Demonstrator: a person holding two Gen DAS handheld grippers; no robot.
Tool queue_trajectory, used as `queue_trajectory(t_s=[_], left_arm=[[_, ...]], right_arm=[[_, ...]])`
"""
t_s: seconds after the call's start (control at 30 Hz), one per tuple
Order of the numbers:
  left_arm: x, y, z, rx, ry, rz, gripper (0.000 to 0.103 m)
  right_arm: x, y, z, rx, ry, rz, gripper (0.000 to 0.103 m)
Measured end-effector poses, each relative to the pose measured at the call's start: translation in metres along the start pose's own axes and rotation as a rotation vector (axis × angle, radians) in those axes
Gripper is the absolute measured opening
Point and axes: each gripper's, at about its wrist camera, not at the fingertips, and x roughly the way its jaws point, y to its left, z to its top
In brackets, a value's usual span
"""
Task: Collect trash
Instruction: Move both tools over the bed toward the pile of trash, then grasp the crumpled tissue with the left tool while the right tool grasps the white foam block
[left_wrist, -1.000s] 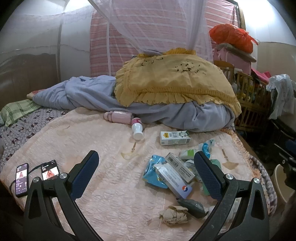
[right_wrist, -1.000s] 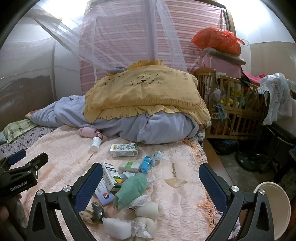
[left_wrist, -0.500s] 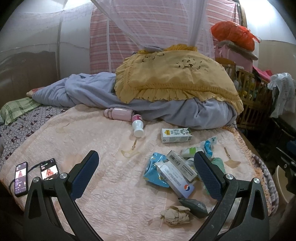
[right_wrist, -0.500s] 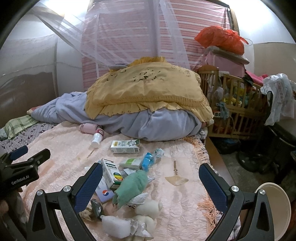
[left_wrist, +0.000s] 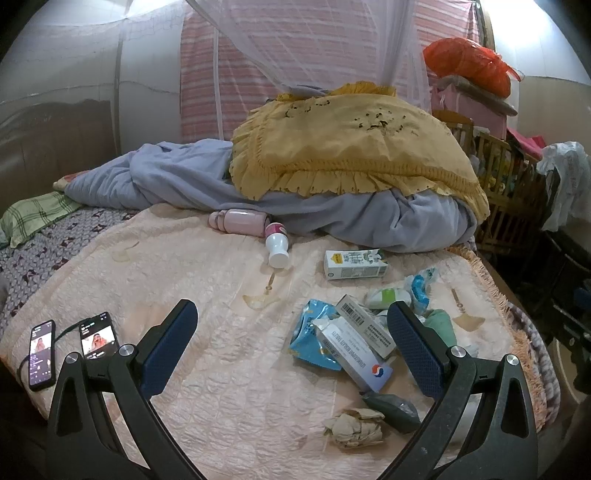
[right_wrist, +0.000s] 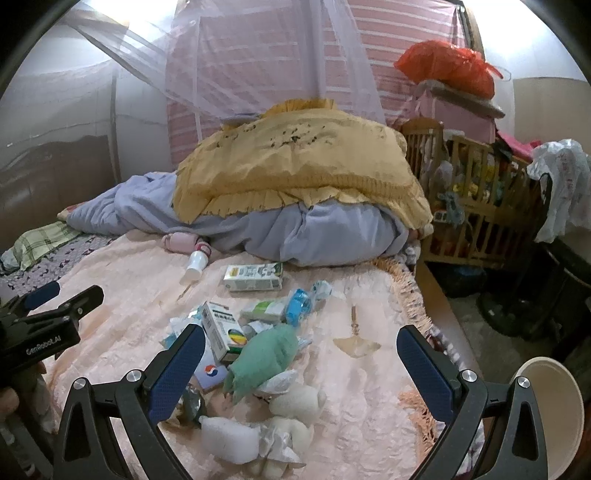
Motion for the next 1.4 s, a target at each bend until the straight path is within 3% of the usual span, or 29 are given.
queue_trajectory(t_s=[0.43,0.7,0.8,0.9,1.13,1.4], left_arm=[[0.007,0.005,-0.004,0.005,0.028,0.007,0.102],[0.018,0.021,-0.016,0.045,0.082,0.019,0.102],[0.020,0.024,-0.027,0.071,0.133,-0.031,0.102],[0.020,0.021,-0.038,0.126,0.171,-0.068,0.102],[0.026,0.016,-0.068,0.166,0.294,-0.231,0.102],[0.046,-0.005,-0.083,0.214,0.344,-0.321,0.098]], right_arm=[[0.009,0.002,-0.012,-0.054,0.067,0.025,0.103],[0.017,0.003,-0.041,-0.132,0.175,0.075,0.103],[0.028,0.001,-0.057,-0.151,0.232,0.086,0.103],[0.035,-0.007,-0.068,-0.137,0.293,0.119,0.093],[0.045,-0.032,-0.067,-0.003,0.324,0.156,0.085],[0.051,0.004,-0.069,-0.066,0.357,0.340,0.083]])
